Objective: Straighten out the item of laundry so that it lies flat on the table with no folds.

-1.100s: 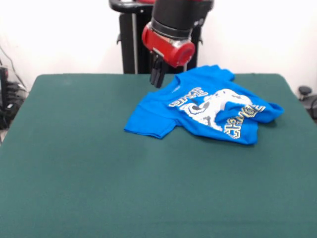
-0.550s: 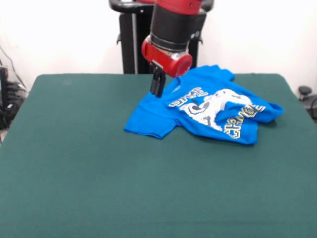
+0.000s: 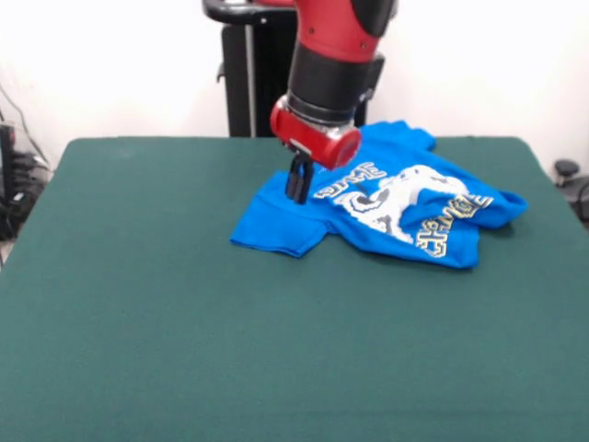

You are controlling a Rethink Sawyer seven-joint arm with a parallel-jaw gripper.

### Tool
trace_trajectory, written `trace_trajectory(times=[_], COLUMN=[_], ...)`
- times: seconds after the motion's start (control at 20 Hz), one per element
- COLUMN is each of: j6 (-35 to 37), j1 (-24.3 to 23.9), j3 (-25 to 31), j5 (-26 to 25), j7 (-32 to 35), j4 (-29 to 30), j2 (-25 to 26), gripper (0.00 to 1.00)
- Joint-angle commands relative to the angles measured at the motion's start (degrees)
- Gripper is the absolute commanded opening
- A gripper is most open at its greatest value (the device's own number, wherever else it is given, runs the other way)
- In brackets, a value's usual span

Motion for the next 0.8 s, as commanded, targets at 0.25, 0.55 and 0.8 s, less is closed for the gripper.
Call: trace_trajectory(times=[0.25, 0.55, 0.8], j6=[-12.5, -16.3, -18.8], j1=[5.0, 8.4, 19.6], j3=[2.5, -1.9, -13.3], j5=[1.7, 5.5, 16.2], j7=[8.1, 9.5, 13.8], j4=[-5.1, -8.8, -11.1], j2=[18.2, 24.5, 31.2], gripper=[0.0, 0.0, 0.0])
